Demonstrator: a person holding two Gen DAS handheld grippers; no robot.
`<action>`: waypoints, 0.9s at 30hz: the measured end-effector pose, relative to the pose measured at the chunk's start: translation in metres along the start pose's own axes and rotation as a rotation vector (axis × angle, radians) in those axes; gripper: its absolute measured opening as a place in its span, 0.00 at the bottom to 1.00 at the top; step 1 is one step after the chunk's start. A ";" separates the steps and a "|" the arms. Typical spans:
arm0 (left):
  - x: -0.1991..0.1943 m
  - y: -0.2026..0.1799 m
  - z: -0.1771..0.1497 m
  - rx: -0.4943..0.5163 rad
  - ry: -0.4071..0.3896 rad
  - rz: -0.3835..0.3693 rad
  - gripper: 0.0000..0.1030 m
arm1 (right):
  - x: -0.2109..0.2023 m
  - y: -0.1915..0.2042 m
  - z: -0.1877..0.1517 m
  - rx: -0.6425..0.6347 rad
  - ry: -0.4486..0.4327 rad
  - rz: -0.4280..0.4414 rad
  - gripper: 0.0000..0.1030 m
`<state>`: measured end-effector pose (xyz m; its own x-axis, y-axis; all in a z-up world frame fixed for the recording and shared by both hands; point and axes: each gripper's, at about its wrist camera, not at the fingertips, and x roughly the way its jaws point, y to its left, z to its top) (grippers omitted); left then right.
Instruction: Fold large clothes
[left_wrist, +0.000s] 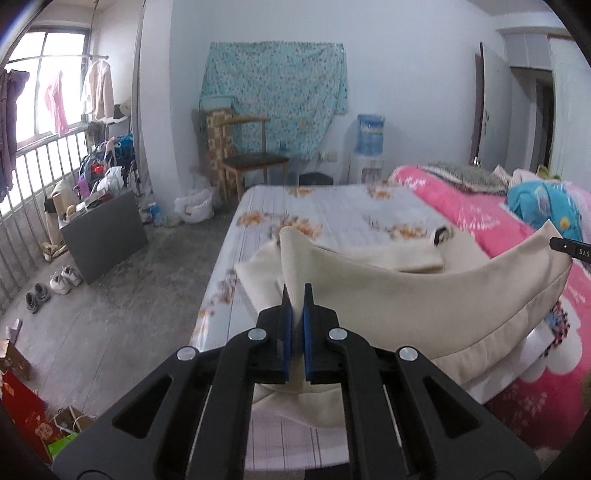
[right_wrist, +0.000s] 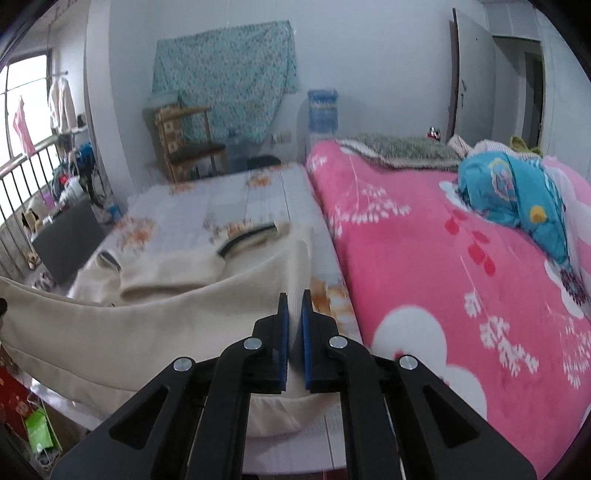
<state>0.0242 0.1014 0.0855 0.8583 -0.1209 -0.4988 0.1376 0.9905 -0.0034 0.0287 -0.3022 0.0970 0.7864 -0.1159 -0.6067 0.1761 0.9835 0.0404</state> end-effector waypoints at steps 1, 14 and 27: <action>0.004 0.002 0.006 -0.006 -0.009 -0.004 0.04 | 0.000 0.002 0.006 -0.005 -0.011 0.003 0.06; 0.145 0.047 0.087 -0.098 0.015 -0.002 0.04 | 0.121 0.028 0.118 -0.071 -0.055 0.076 0.06; 0.254 0.065 0.056 -0.071 0.259 0.112 0.20 | 0.237 -0.003 0.084 0.002 0.196 0.007 0.21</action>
<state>0.2782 0.1310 0.0070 0.7103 0.0011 -0.7039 0.0066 0.9999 0.0083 0.2644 -0.3441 0.0197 0.6571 -0.0795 -0.7496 0.1720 0.9840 0.0464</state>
